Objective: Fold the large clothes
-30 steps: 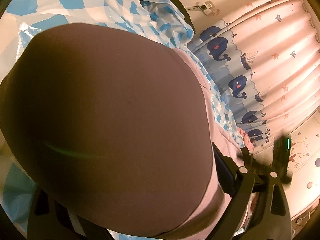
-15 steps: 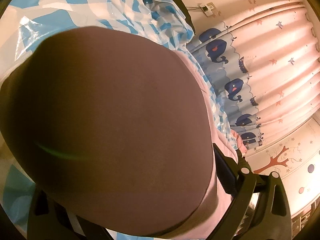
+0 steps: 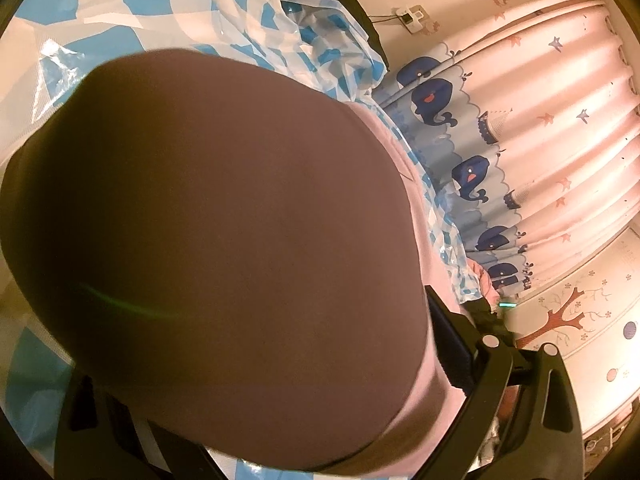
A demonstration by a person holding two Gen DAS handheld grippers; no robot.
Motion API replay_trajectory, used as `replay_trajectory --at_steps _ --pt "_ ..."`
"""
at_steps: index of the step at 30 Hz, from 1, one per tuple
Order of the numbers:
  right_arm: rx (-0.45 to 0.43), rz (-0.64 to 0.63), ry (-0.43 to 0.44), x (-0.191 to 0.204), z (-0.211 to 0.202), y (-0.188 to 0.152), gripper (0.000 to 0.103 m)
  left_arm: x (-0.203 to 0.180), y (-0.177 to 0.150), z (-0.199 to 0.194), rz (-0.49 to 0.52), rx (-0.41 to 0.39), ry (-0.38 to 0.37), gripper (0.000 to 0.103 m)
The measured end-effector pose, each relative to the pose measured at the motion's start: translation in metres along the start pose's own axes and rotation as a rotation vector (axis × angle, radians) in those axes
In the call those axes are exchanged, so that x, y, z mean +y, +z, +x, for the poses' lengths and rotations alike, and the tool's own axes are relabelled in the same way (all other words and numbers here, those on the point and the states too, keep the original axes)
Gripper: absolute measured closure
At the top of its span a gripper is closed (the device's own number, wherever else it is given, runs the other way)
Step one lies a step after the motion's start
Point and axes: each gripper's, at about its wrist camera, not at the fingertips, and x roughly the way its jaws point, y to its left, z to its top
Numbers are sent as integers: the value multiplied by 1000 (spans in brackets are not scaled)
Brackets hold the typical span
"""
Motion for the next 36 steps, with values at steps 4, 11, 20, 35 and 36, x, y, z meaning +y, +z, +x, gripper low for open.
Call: replay_trajectory --at_steps 4,11,20,35,36 --pt "-125 -42 -83 29 -29 2 5 0 2 4 -7 8 2 11" --pt "-194 -370 233 195 -69 -9 5 0 3 3 -30 5 10 11" --pt "-123 -596 128 289 -44 -70 5 4 5 2 -38 22 -11 11" --pt "-230 -438 -82 150 -61 -190 5 12 -6 -13 -17 -15 -24 34" --pt "-213 -430 -79 150 -71 -188 5 12 -7 -15 -10 -18 -18 39"
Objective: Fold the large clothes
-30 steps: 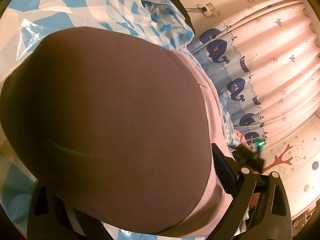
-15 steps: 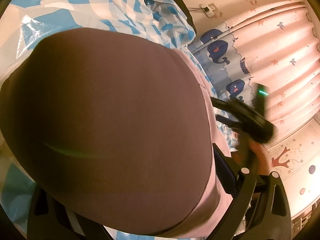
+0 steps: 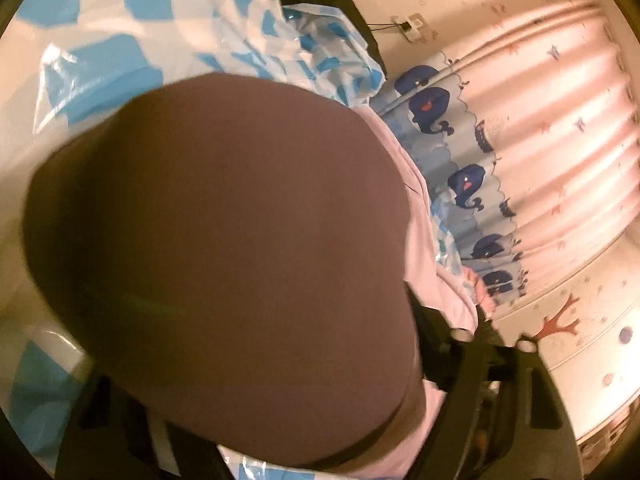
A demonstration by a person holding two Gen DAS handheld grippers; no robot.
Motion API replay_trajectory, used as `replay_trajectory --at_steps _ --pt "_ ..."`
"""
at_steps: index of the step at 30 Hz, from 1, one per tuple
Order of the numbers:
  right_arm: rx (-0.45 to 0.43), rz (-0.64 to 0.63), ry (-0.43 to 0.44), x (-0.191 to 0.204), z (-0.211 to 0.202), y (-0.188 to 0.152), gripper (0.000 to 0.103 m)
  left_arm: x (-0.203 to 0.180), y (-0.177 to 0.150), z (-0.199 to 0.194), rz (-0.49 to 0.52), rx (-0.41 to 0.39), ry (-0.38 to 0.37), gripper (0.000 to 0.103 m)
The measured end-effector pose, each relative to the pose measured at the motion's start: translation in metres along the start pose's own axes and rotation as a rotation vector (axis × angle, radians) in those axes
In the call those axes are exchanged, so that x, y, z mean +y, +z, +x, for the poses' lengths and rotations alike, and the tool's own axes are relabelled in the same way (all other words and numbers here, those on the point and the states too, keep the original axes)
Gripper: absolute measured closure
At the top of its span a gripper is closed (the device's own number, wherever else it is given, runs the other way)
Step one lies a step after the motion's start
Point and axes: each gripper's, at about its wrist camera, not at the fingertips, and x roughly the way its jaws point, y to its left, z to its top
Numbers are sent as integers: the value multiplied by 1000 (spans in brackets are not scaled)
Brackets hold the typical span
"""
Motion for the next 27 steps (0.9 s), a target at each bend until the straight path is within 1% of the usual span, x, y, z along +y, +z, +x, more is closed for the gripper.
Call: replay_trajectory --at_steps 1,2,3,4,5,6,7,8,9,11,13,14,15,16,17,18,19,20,21,22,24,26,27 --pt "-13 12 6 0 -11 3 5 2 0 -1 -4 1 -2 41" --pt "-80 28 13 2 -37 3 5 3 0 -2 -4 2 -4 43" --pt "-107 24 6 5 -48 1 5 2 0 -3 6 1 -4 44" --pt "-127 23 -7 8 -58 -3 5 1 -2 -4 16 -1 -4 44" --pt "-128 41 -5 6 -62 -11 5 0 -2 -5 21 -3 -3 45" --pt "-98 69 -6 4 -54 -22 5 1 -3 -5 18 -5 -4 45" --pt "-54 70 1 4 -37 -29 5 0 -3 -4 20 -6 -10 45" --pt "-81 36 -8 9 -19 -45 5 -3 -4 -5 34 -10 -12 45" --pt "-116 22 -20 10 -18 -49 5 -7 -7 -8 64 -19 -2 46" --pt "-113 66 0 7 -29 -44 5 -7 -7 -8 59 -20 -1 46" --pt "-190 95 19 3 -51 -40 5 1 -2 -3 6 0 3 35" --pt "-216 90 -5 5 -56 -43 5 4 -1 -1 -19 3 -1 27" --pt "-182 74 -14 8 -48 -45 5 3 4 5 -30 0 -3 20" --pt "-131 54 -22 11 -30 -47 5 -1 8 10 -25 -4 -7 19" --pt "-137 23 -48 16 -16 -52 5 -7 8 11 -10 -11 -6 20" --pt "-142 9 -69 20 -14 -54 5 -10 9 11 2 -15 -8 30" --pt "-130 10 -79 22 -11 -50 5 -13 10 10 20 -15 -3 35" --pt "-112 17 -76 20 -13 -45 5 -18 12 7 45 -13 -4 44" --pt "-105 23 -67 18 -13 -43 5 -23 13 6 65 -13 -4 50" --pt "-106 18 -66 17 -12 -43 5 -33 12 3 106 -19 3 52" --pt "-117 8 -74 19 -10 -47 5 -62 10 -5 220 -49 13 57" --pt "-136 5 -85 23 -10 -51 5 -90 5 -12 309 -71 7 59" --pt "-144 4 -92 25 -8 -55 5 -111 1 -14 367 -79 1 60"
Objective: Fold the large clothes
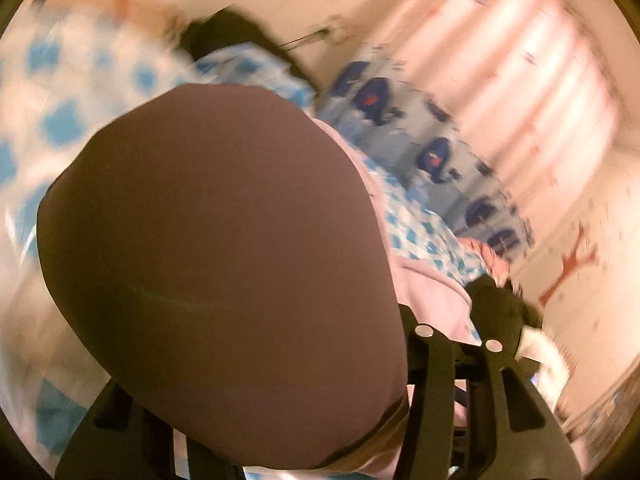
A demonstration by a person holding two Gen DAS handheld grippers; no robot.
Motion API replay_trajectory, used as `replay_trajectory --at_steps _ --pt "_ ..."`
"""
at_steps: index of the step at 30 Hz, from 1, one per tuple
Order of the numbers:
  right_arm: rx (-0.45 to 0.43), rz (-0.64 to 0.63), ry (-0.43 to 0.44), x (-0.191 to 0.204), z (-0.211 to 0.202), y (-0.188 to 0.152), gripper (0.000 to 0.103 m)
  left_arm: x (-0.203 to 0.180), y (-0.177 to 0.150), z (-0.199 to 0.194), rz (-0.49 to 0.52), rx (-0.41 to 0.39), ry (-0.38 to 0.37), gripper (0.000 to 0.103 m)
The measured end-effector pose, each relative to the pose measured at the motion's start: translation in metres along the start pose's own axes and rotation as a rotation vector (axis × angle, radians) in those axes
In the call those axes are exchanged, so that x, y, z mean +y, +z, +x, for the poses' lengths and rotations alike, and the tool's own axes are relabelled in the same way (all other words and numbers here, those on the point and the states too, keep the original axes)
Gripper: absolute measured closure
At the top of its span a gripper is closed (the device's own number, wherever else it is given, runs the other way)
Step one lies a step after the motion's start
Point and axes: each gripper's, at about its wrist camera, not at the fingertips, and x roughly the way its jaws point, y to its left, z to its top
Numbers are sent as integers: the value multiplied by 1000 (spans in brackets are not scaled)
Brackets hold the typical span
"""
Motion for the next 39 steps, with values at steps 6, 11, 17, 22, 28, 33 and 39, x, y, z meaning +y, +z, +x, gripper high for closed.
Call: replay_trajectory --at_steps 6,11,17,22,28,33,39 --pt "66 29 125 -21 -10 7 5 -122 6 8 300 11 -56 62" --pt "-46 456 654 -134 -72 -8 5 -189 -7 31 475 61 -56 62" --pt "42 1005 1192 -234 15 -73 8 -254 -61 57 710 108 -30 62" --pt "-90 1149 1386 -257 18 -88 7 -288 -116 77 921 150 -11 62" --pt "-205 1329 1522 -281 33 -109 7 -311 -175 77 1127 175 12 62" --pt "-207 1346 1540 -277 34 -110 7 -335 -205 95 1231 200 23 60" --pt "-280 1030 956 -316 -36 -68 7 -346 -256 101 1495 199 70 50"
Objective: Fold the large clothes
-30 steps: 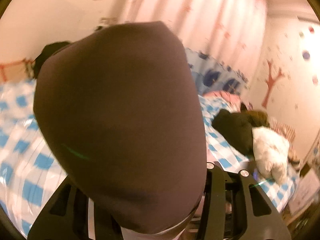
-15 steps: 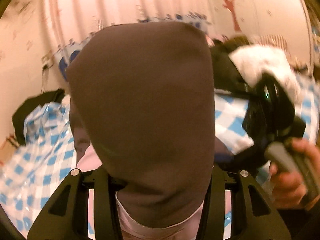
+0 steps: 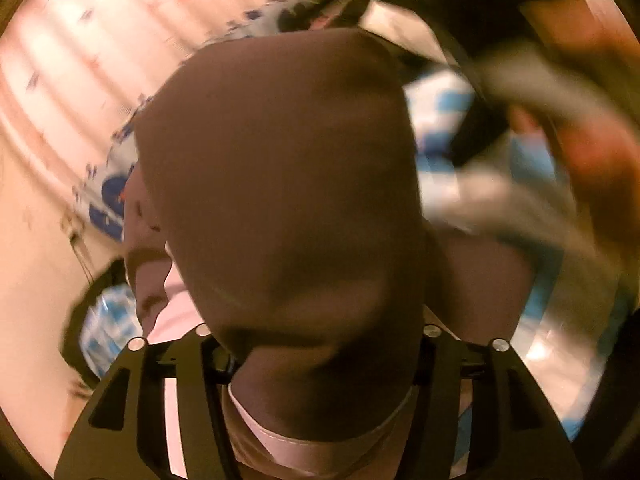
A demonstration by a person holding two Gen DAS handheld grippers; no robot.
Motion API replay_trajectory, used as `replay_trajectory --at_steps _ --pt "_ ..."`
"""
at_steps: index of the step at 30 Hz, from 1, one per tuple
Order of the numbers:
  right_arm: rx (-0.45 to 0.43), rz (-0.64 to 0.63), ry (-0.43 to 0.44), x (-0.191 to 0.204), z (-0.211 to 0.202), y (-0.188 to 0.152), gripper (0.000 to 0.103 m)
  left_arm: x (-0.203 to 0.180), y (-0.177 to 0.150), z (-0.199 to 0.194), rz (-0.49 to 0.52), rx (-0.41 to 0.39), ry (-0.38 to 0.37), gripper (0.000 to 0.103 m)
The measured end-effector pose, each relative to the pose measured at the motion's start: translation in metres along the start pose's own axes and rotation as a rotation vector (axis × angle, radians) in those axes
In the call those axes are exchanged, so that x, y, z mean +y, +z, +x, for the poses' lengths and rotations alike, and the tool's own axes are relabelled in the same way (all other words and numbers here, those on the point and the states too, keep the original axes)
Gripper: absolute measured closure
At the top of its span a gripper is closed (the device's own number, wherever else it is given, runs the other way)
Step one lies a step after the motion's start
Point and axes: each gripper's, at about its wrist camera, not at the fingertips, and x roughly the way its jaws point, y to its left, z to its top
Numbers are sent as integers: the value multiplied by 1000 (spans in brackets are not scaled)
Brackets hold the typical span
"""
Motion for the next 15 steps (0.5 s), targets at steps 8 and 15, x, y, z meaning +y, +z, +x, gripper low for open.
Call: replay_trajectory --at_steps 8,15 --pt "325 -728 -253 167 92 14 7 -24 -2 4 87 -6 48 47" --pt "609 -631 -554 81 182 7 8 -33 -12 -4 193 -82 144 30"
